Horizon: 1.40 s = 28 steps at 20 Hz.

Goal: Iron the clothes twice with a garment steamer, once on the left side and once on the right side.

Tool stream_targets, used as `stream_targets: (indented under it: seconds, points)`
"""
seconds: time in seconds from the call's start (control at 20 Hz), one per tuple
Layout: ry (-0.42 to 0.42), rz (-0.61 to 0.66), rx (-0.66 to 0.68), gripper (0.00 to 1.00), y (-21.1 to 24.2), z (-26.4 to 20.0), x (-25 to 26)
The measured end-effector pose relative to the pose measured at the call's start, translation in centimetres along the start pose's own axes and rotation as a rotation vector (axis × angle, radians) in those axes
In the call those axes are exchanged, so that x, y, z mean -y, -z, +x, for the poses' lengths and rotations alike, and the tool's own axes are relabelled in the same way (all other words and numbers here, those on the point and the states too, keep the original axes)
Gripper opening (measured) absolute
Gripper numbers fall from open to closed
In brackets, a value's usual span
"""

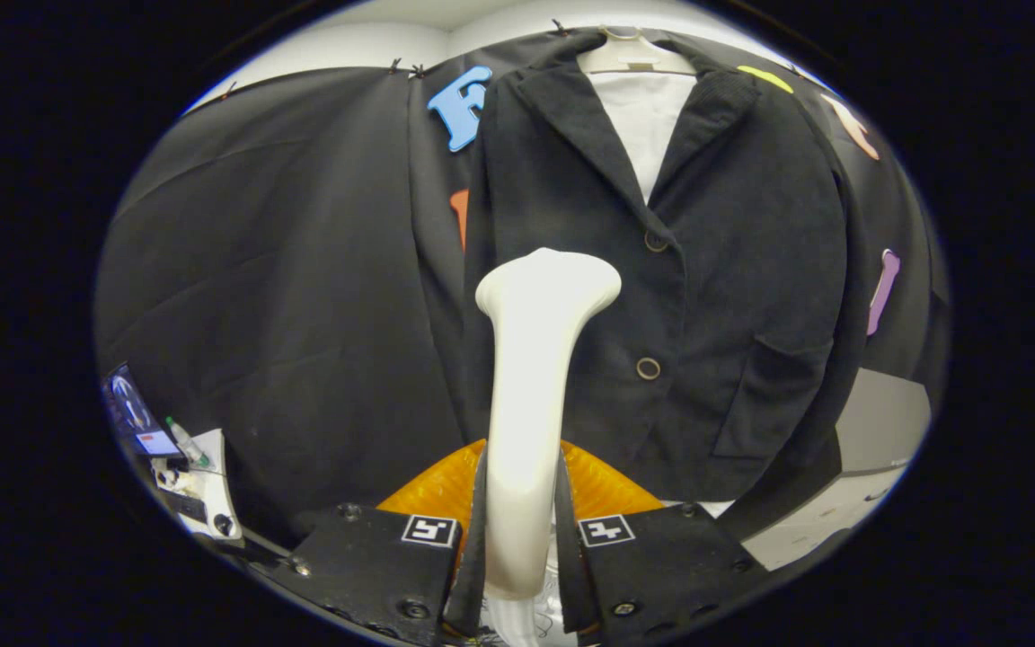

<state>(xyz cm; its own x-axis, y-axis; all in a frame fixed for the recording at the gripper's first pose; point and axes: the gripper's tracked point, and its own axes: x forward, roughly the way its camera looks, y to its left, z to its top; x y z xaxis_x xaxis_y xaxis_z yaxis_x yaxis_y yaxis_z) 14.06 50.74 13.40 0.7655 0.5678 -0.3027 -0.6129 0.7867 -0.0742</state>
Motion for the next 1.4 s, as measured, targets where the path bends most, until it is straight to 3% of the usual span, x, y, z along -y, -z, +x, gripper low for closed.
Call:
stream_targets:
  seconds: [0.85, 1.4]
  points:
    - [0.013, 0.036, -0.196, 0.36, 12.5, 2.9, 1.7]
    - [0.001, 0.07, -0.184, 0.36, 13.3, 2.1, 2.1]
